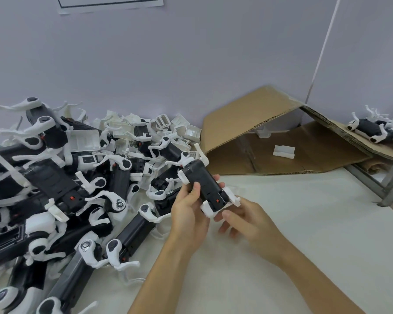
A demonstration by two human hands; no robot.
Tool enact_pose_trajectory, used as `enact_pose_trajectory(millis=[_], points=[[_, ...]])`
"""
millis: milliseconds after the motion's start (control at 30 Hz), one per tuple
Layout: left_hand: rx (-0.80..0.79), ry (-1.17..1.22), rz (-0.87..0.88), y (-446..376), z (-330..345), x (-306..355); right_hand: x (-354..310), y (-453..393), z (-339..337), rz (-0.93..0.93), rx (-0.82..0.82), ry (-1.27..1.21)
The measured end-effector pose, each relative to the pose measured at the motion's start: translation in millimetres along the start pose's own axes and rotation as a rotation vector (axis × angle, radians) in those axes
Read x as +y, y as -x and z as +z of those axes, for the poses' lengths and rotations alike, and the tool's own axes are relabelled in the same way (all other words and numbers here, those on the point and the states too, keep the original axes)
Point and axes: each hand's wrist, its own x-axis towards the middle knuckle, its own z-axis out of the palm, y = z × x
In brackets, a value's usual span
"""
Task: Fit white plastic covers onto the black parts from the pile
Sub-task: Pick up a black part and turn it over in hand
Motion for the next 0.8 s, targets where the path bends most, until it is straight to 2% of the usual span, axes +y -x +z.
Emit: enact_pose_trajectory(millis=[267, 433, 633, 800], points=[[-0.042, -0.109, -0.001, 1.3, 4.1, -1.9, 0.0, -3.4, 16.7, 0.105, 0.146, -0.177], [-0.068, -0.138, 0.006, 1.1, 3.1, -4.1, -1.0, -4.3, 18.9, 0.151, 0.131, -0.301], [-0.076, -0.137, 0.029, -0.3, 2.0, -3.8, 1.6, -6.8, 18.9, 0.11, 0.115, -0.324], [-0.06, -0.128, 0.02, 1.3, 2.7, -3.1, 6.1, -6.3, 17.9, 0.083, 0.157, -0.238]])
